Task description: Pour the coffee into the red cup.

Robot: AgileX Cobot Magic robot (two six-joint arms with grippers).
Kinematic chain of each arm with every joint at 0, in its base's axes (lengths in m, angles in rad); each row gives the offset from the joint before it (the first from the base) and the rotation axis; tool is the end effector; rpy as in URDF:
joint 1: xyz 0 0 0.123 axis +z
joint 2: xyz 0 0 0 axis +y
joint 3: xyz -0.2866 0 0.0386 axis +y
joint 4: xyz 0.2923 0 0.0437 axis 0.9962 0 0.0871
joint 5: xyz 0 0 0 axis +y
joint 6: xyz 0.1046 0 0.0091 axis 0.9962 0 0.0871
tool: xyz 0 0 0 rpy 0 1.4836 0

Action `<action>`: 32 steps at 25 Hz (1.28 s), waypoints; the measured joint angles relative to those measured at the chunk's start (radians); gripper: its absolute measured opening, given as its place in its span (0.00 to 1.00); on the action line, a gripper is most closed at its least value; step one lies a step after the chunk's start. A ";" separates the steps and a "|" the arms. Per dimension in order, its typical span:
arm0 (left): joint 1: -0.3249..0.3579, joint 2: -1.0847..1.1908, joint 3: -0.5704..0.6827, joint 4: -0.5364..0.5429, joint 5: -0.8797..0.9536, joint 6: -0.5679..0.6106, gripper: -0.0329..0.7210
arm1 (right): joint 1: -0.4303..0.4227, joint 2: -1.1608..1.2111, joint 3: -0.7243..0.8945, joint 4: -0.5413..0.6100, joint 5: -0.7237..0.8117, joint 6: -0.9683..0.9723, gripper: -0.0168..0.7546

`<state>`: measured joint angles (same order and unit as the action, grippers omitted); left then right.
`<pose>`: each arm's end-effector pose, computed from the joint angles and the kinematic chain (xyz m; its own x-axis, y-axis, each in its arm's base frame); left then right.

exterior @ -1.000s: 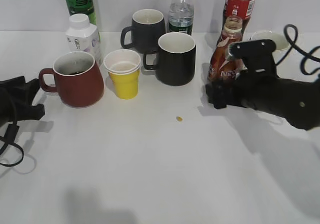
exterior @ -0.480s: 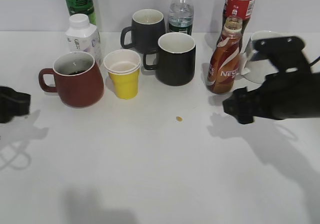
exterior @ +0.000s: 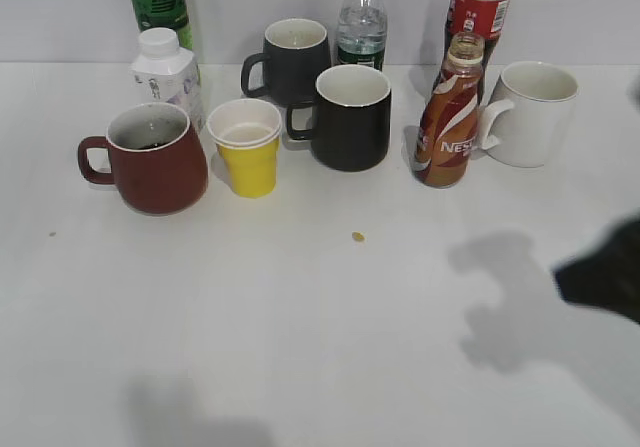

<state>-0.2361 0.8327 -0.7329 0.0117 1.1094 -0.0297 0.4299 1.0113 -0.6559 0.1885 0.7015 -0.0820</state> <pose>0.1718 -0.0402 0.2807 -0.8813 0.1868 -0.4340 0.2080 0.9781 -0.0012 0.2033 0.1072 0.2402 -0.7735 -0.2862 -0.5654 -0.4291 0.8932 0.1348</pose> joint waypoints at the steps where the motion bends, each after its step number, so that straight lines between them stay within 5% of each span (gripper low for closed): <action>1: 0.000 -0.082 0.007 0.001 0.035 0.009 0.39 | 0.000 -0.054 0.014 -0.001 0.033 0.000 0.78; 14: -0.001 -0.749 0.194 -0.005 -0.010 0.071 0.39 | 0.000 -0.631 0.139 -0.142 0.342 0.052 0.78; 32: -0.001 -0.780 0.213 0.000 -0.036 0.080 0.38 | 0.000 -0.778 0.151 -0.174 0.340 0.067 0.77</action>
<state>-0.2368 0.0526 -0.5200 0.0119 1.0734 0.0500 0.4299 0.2332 -0.5050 0.0150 1.0412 -0.0147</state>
